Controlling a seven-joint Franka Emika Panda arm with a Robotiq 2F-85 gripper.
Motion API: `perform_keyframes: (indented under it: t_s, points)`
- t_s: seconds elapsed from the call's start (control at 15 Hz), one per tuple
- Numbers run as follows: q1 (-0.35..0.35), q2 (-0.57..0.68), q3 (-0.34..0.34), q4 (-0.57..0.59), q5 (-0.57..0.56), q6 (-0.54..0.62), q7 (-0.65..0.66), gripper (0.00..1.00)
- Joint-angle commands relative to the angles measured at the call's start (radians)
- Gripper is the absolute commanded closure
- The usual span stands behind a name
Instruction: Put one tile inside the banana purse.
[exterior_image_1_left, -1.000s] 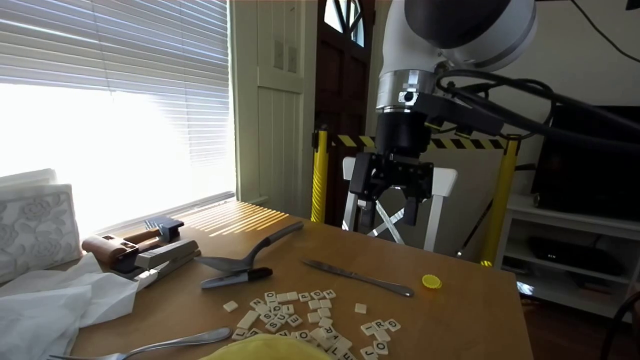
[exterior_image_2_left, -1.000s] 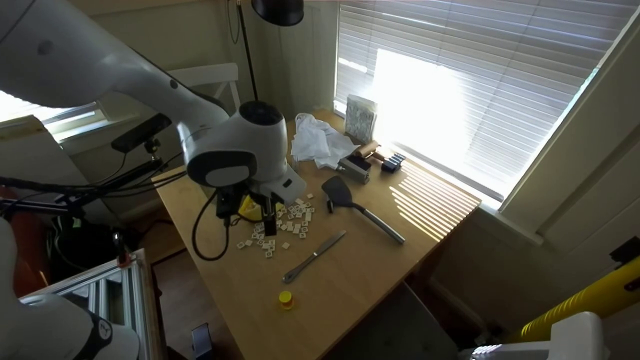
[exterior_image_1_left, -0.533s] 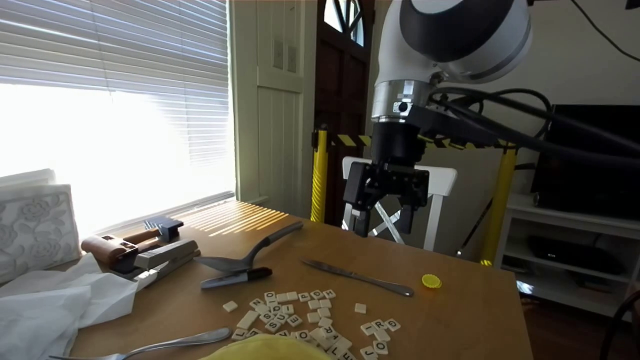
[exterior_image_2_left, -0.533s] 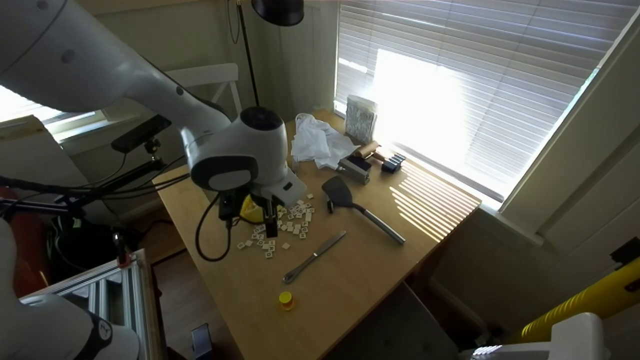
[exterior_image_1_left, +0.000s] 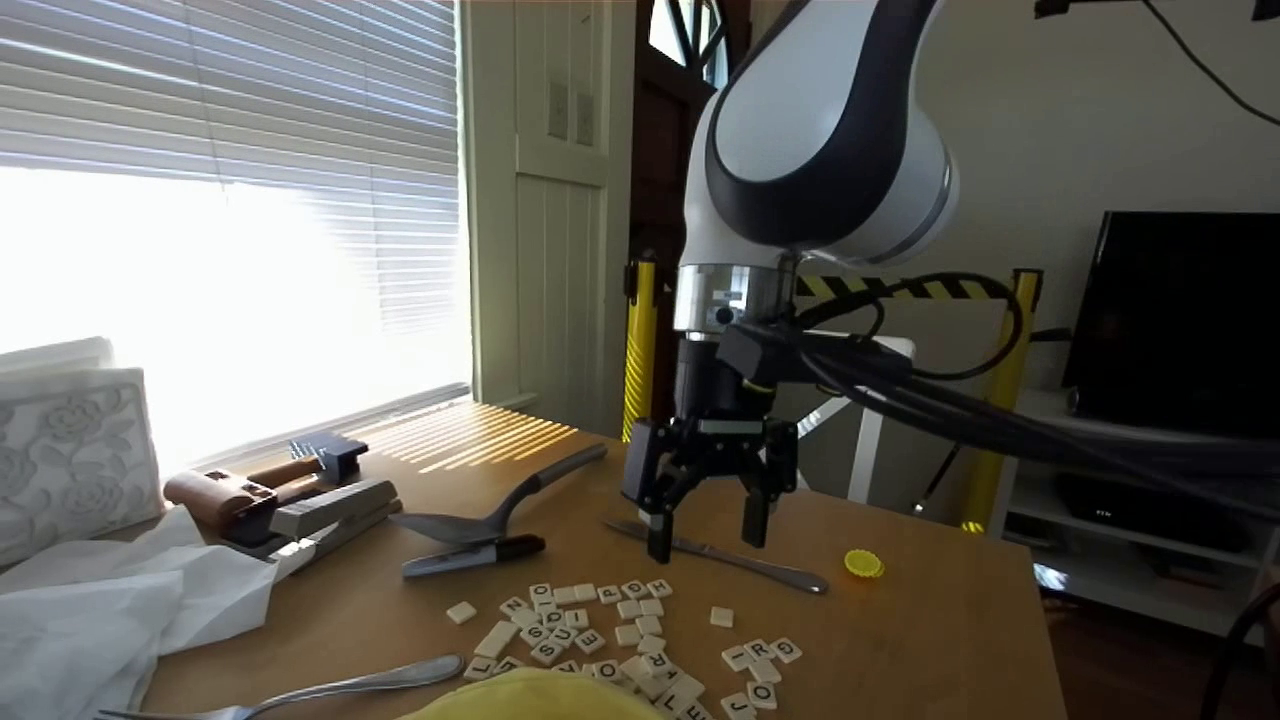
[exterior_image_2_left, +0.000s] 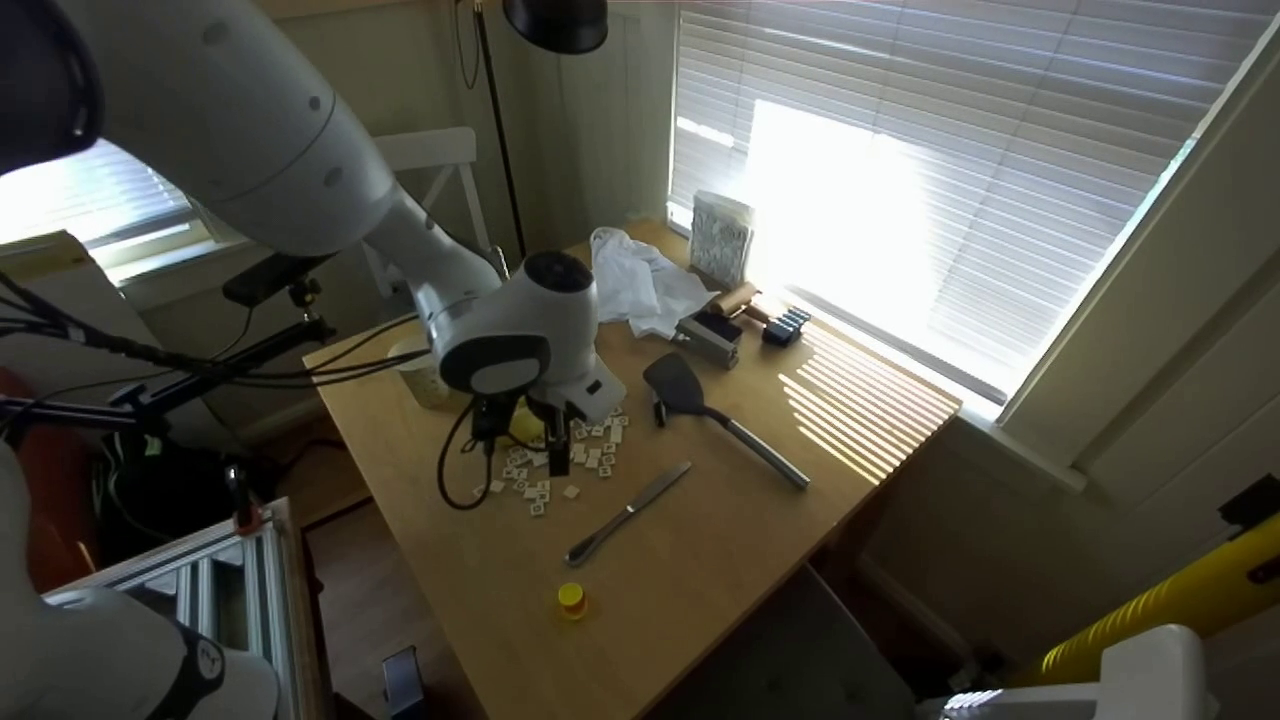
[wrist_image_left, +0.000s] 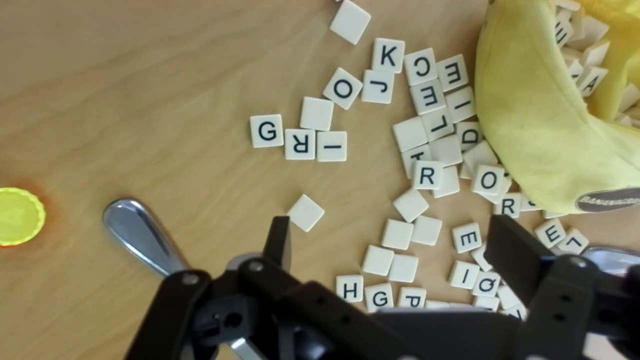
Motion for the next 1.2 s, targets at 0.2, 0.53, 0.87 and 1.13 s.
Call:
perform_keyframes:
  t_s: [0.2, 0.53, 0.87, 1.13]
  points:
    - [0.056, 0.155, -0.002, 0.117, -0.003, 0.040, 0.064, 0.00]
    - [0.077, 0.217, -0.009, 0.167, -0.004, 0.028, 0.083, 0.30]
    - [0.087, 0.240, -0.007, 0.190, -0.003, 0.019, 0.085, 0.68]
    - [0.094, 0.242, -0.010, 0.199, -0.008, 0.014, 0.086, 0.82]
